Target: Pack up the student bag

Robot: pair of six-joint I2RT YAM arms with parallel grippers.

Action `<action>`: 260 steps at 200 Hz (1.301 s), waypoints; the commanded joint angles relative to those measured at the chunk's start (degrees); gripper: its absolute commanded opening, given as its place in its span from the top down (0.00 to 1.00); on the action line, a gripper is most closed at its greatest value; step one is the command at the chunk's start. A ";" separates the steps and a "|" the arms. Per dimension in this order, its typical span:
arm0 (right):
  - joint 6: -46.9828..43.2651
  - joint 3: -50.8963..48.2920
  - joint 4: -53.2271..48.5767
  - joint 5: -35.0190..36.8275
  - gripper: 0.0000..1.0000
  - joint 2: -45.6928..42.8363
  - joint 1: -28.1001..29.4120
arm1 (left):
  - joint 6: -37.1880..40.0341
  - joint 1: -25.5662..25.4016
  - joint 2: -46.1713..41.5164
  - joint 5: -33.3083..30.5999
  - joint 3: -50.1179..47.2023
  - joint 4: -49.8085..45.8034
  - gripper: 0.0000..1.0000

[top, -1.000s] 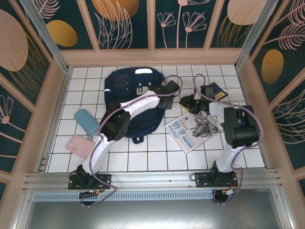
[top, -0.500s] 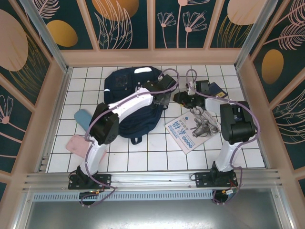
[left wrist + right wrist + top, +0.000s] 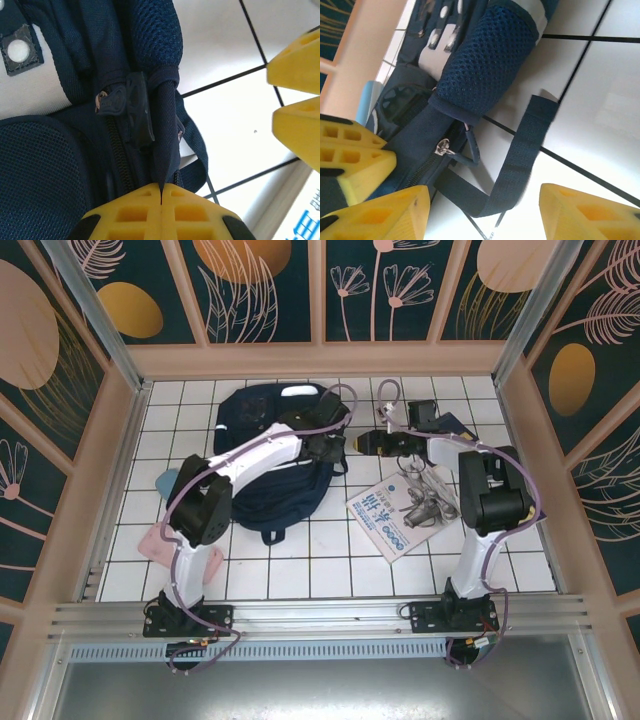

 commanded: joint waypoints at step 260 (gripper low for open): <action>14.76 2.30 22.79 -8.08 0.59 8.91 7.19 | -1.51 3.63 -6.44 9.43 -1.01 8.15 1.00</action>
